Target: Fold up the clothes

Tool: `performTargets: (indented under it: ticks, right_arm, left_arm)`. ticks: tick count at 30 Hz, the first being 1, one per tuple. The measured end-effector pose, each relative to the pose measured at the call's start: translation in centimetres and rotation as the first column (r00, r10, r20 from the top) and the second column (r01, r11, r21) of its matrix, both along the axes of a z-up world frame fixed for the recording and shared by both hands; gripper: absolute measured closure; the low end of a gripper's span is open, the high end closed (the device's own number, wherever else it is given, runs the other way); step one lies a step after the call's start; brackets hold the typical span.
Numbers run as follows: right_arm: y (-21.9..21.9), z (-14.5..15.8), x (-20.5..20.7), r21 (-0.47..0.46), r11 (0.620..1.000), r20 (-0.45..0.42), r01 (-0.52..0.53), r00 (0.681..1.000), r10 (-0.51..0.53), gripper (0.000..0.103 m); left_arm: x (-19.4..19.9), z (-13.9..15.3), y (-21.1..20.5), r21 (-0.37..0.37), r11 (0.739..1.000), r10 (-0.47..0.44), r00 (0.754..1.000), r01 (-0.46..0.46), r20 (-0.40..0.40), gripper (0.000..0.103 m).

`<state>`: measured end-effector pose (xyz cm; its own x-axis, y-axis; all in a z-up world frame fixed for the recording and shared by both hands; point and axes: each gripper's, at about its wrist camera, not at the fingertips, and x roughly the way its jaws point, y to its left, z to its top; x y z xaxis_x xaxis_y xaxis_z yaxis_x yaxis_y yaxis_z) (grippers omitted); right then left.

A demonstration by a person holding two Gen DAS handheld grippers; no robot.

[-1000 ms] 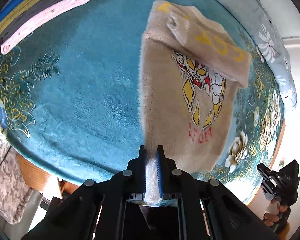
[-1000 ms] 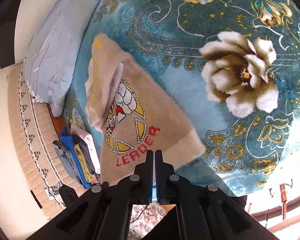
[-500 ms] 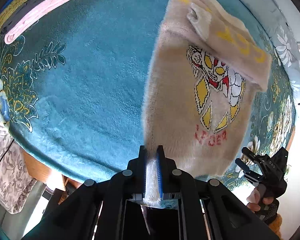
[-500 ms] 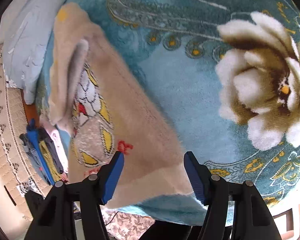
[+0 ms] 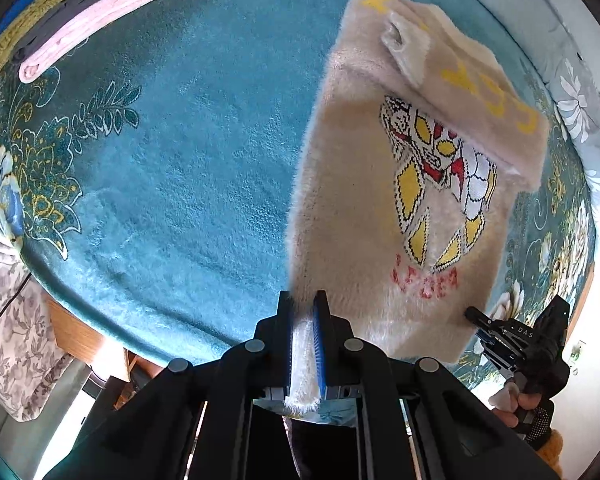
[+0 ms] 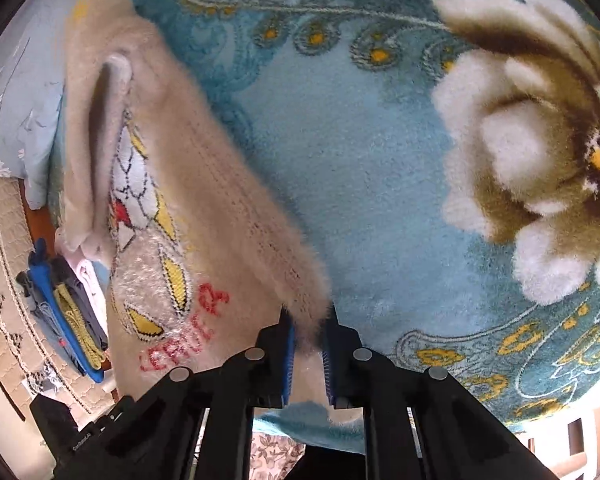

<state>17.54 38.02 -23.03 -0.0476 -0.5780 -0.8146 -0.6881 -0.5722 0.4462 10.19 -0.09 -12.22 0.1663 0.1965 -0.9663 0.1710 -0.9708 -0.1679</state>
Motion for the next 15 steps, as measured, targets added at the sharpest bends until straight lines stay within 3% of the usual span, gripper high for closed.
performTargets:
  ticks: [8, 13, 15]
  right_arm:
    - [1.8, 7.2, 0.3, -0.112, 0.993, -0.183, 0.026, 0.982, -0.046, 0.092]
    - [3.5, 9.8, 2.3, -0.153, 0.988, -0.202, 0.035, 0.977, -0.066, 0.092]
    - [4.4, 10.9, 2.7, -0.171, 0.984, -0.206, 0.058, 0.974, -0.093, 0.092]
  left_arm:
    - [-0.4, 3.4, -0.6, 0.021, 0.999, -0.036, 0.996, 0.038, -0.086, 0.094]
    - [0.9, 4.5, -2.0, 0.023, 0.997, -0.069, 0.994, 0.071, -0.080, 0.094]
    - [-0.1, 4.4, -2.5, 0.050, 0.998, -0.021, 0.997, 0.025, -0.069, 0.094]
